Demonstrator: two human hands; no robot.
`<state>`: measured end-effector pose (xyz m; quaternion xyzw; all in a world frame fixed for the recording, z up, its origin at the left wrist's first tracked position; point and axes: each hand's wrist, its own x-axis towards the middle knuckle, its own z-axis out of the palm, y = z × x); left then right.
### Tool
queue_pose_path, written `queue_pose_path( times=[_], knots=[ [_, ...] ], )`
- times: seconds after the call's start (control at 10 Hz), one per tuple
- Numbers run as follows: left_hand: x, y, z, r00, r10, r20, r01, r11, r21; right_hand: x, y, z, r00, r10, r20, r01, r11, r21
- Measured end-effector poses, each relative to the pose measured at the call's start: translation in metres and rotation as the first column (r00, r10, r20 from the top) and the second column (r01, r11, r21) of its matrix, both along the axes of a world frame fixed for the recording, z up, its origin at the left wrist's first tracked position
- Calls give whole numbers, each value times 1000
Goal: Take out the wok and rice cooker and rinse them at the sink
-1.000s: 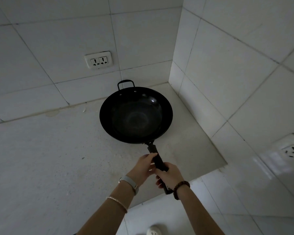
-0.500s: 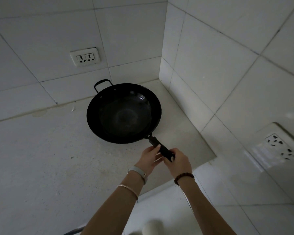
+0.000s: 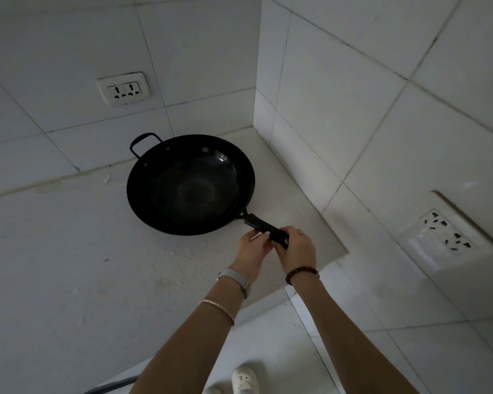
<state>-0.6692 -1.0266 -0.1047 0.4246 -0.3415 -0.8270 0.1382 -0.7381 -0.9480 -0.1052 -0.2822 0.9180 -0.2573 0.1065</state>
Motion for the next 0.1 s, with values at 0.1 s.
queue_pose_path(
  times=[0.1],
  knots=[
    [16,-2,10,986,-15,168,45,984,-175,-2,2,15,999,30,-11,-30,999,-32]
  ],
)
